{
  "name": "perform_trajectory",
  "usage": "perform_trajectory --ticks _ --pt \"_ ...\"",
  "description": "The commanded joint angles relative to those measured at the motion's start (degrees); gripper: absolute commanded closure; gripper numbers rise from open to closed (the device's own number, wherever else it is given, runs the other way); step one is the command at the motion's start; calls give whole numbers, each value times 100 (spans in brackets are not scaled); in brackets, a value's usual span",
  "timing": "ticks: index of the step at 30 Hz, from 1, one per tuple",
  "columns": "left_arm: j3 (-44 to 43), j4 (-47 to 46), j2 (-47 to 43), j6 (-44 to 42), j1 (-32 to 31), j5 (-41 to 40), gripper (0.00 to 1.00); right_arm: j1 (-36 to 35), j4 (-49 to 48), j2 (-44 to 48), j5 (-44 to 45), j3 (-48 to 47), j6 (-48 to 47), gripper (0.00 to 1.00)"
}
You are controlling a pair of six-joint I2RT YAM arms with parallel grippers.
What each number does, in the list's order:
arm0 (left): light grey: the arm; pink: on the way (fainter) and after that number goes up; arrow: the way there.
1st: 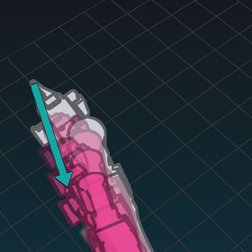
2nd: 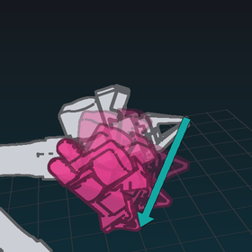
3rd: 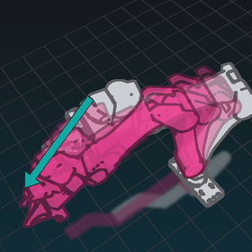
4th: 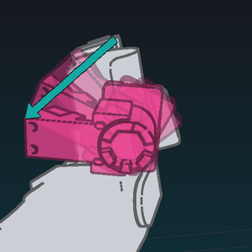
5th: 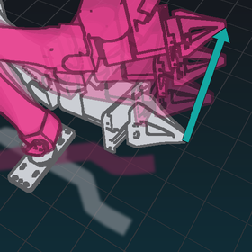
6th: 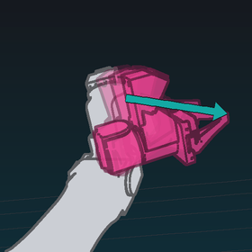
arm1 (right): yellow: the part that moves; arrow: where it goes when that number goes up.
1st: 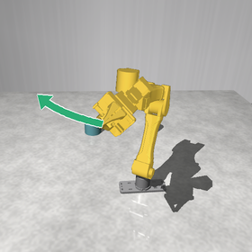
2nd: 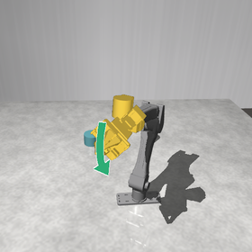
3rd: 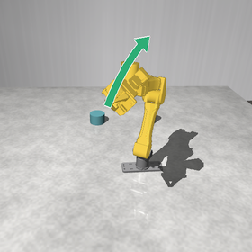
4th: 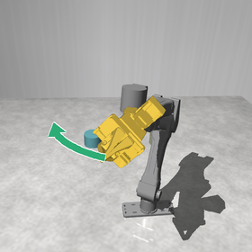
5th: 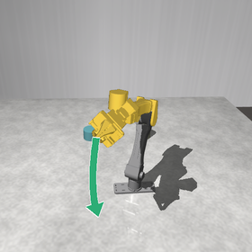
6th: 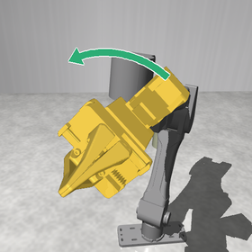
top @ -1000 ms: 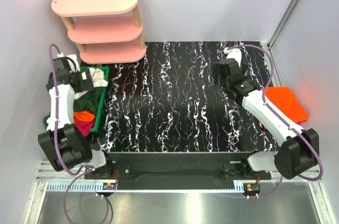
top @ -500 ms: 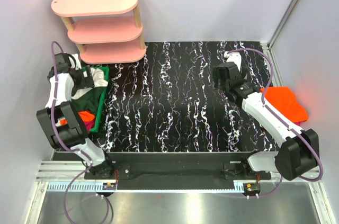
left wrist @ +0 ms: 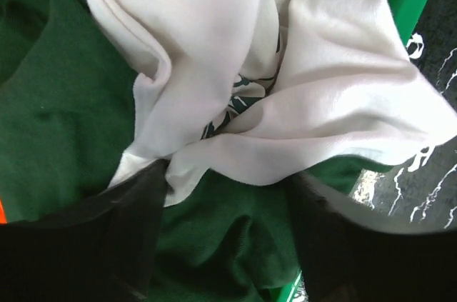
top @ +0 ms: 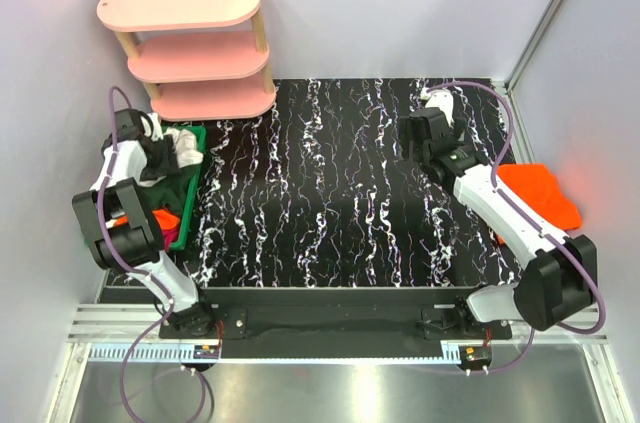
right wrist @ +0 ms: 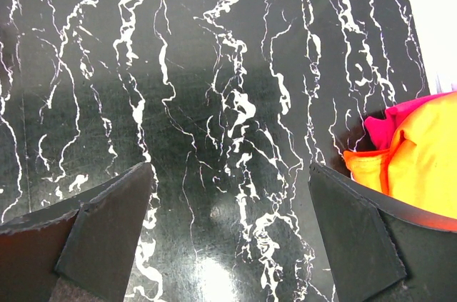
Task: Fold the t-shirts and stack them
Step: Grab crumpled tshirt from bin with the left arm, then move the tshirt to the center of the board
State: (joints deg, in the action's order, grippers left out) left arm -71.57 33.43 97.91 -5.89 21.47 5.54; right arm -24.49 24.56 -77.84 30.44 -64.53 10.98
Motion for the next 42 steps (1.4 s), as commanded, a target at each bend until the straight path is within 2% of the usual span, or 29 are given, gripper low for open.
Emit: perform_trajectory --ticks 1,3,4,5,9,13,17,18,24,29,36,40,42 --pt "108 -267 -210 -9 -12 141 58 -12 32 -117 6 -235 53 0" --pt "126 -258 -263 -17 -20 114 76 -12 40 -152 -20 -227 79 0" --pt "126 -249 -307 -26 -20 62 93 -21 32 -196 -29 -226 79 0" --pt "135 -258 -334 -35 -38 26 99 -12 32 -205 -29 -226 79 0" --pt "135 -241 -579 -44 -99 -71 100 -12 14 -275 -29 -244 88 0" --pt "-119 -118 -1413 -17 -336 -18 100 -12 -21 -240 -29 -244 79 0" --pt "-901 321 -1924 97 -880 52 100 -12 -91 -196 -46 -191 88 0" --pt "-1320 548 -1986 184 -969 105 100 -3 -91 -187 -47 -183 97 0" --pt "-3045 1384 -1837 510 -1444 395 100 -12 -153 -47 -38 -174 97 0" --pt "-4293 1711 -1793 353 -2049 395 100 -12 -197 111 32 -174 9 0" --pt "-4937 2010 -1600 -149 -3060 272 100 -12 -188 489 94 -60 -26 0" --pt "-5042 2018 -1503 -404 -4095 -8 100 -12 -162 717 147 46 0 0" --pt "-5147 2036 -1380 -509 -4361 -193 100 -12 -127 823 112 72 0 1"
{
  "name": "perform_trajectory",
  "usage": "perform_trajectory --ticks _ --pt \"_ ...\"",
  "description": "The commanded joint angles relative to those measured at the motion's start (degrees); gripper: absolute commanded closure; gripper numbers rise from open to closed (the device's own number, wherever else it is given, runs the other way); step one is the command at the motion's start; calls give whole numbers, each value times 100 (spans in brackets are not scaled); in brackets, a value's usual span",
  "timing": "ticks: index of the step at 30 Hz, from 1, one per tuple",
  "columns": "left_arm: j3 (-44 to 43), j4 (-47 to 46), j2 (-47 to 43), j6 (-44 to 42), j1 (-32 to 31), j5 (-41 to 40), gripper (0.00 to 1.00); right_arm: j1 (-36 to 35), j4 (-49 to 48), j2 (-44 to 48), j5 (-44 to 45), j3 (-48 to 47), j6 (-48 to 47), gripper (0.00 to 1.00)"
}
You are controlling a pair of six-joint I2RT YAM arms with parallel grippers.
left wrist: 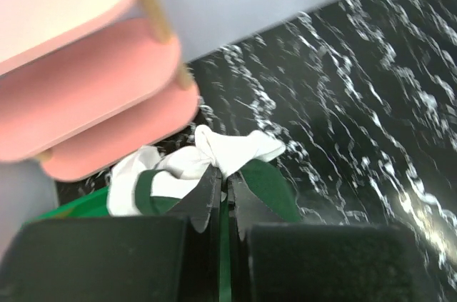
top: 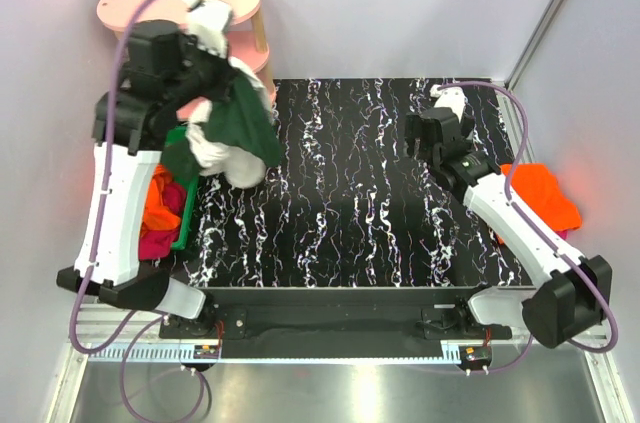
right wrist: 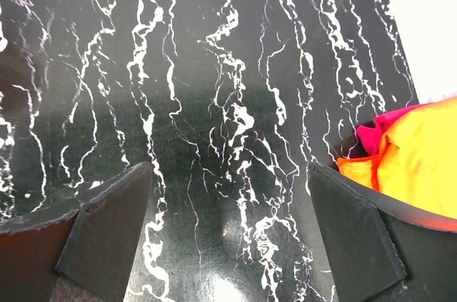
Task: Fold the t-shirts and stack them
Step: Move the tshirt to the center of the board
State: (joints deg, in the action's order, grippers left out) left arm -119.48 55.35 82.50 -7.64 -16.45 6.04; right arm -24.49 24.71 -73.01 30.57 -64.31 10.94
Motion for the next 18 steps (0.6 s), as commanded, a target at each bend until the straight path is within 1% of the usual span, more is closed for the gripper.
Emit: perform_trajectory --ticks 1,3,5,9,12,13,15,16,17,18 --pt "-391 -165 196 -361 -753 -235 100 -12 -90 366 99 42 -4 1" --pt "-541 -165 354 -396 -921 -148 100 -12 -45 463 160 77 -4 1" --pt "-629 -165 573 -493 -1211 -234 100 -12 -10 525 213 147 13 1" --pt "-384 -218 978 -379 -1291 -86 100 -21 139 718 204 261 128 1" --pt "169 -437 1163 -282 -1291 37 100 -12 201 832 195 349 207 2" --pt "562 -690 1163 -273 -1291 55 100 -12 210 859 169 375 216 2" --pt "995 -999 1154 -247 -1291 55 100 -12 262 885 160 420 224 3" --pt "1388 -1148 1128 -229 -1291 29 100 -12 289 894 151 420 242 3" --pt "1549 -1419 1128 -221 -1291 -41 97 -12 315 903 151 428 242 3" --pt "1690 -1500 1128 -220 -1291 -59 73 -12 359 912 151 428 251 3"
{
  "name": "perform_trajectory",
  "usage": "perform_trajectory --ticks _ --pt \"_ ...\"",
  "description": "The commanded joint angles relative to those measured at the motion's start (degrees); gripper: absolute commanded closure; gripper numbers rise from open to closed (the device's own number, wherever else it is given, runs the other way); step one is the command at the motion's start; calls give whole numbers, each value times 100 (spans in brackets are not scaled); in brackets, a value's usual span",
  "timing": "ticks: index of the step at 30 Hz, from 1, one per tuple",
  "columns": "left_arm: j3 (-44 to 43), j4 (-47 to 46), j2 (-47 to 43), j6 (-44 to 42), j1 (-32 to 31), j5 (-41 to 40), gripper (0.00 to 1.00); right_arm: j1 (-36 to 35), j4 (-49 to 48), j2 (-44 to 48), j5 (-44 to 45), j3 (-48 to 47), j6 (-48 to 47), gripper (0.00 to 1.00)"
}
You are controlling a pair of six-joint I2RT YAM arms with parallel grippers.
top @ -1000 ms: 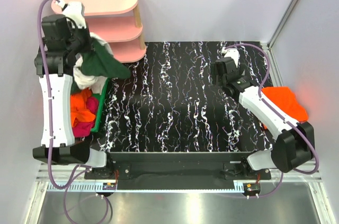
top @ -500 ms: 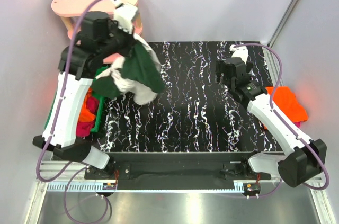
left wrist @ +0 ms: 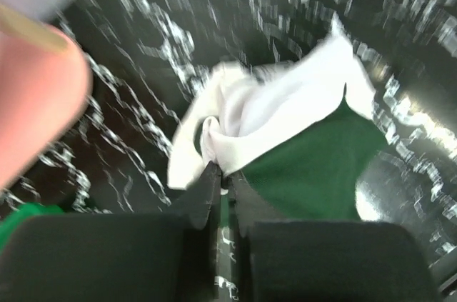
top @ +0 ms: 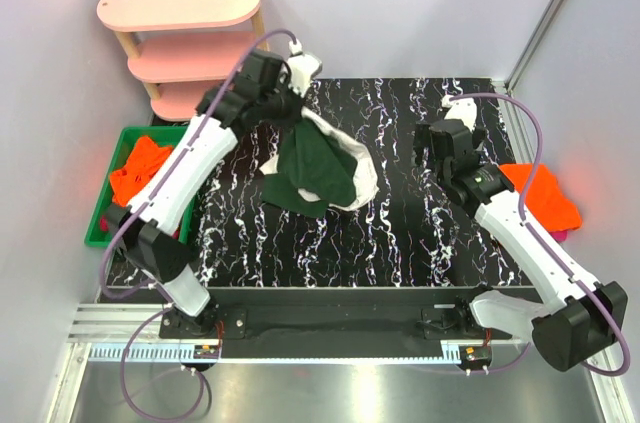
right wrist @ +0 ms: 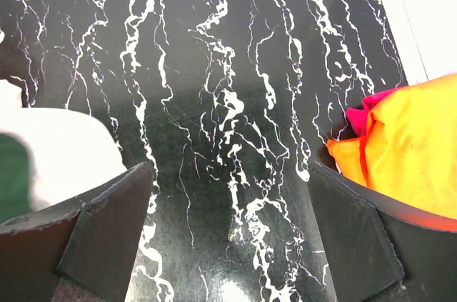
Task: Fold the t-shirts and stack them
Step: Move the tshirt to the center of the board, then flatten out the tshirt
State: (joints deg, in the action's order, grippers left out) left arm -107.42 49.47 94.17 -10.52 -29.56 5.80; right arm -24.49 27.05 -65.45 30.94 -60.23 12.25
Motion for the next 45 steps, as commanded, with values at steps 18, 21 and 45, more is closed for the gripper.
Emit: perform_trajectory --ticks 18,21,45 --pt "2795 -1792 -672 331 12 -88 7 -12 257 85 44 230 199 3" --pt "3261 -1897 -794 358 12 -141 9 -12 257 50 35 274 199 2" --pt "4563 -2179 -418 341 65 -53 14 -12 116 -73 44 450 225 2"
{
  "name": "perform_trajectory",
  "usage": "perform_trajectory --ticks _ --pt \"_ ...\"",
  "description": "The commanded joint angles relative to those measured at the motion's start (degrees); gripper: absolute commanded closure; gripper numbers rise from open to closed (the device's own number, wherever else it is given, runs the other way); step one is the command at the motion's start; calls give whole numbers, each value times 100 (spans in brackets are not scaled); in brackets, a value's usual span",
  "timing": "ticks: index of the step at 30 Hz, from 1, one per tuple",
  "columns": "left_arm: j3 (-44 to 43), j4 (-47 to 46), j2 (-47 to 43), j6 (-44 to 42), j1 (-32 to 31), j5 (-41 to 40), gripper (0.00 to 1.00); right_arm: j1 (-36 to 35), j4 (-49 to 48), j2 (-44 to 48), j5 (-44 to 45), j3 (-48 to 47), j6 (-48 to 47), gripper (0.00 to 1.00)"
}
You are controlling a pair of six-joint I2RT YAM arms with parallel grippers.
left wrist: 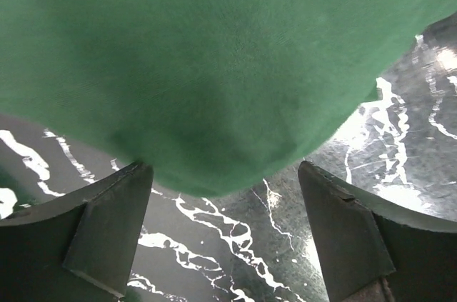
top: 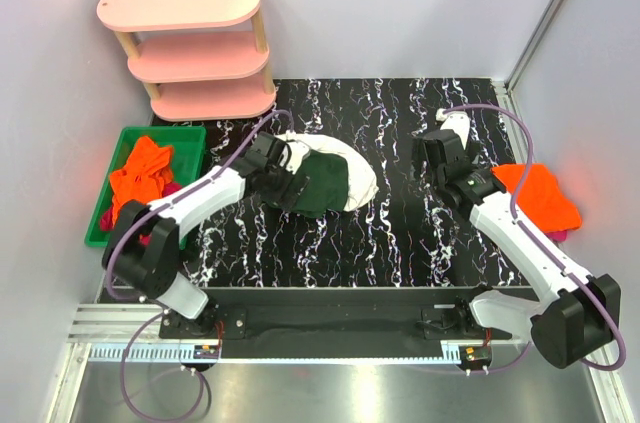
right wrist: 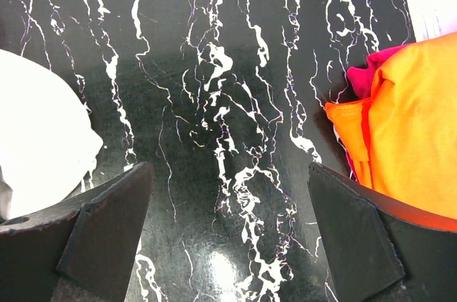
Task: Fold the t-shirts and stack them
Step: Flatten out the tshirt
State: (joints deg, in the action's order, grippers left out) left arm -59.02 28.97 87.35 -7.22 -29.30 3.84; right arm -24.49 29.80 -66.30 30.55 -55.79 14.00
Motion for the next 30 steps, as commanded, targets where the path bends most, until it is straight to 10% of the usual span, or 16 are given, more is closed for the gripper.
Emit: perform_trajectory --ticks 1,13,30 --pt "-311 -120 369 19 38 152 19 -12 -168 12 92 7 24 2" --pt "-312 -58 125 89 38 30 100 -12 -361 -155 48 86 24 2" --pt "-2367 688 -737 125 1769 240 100 -82 -668 -629 -681 -63 419 4"
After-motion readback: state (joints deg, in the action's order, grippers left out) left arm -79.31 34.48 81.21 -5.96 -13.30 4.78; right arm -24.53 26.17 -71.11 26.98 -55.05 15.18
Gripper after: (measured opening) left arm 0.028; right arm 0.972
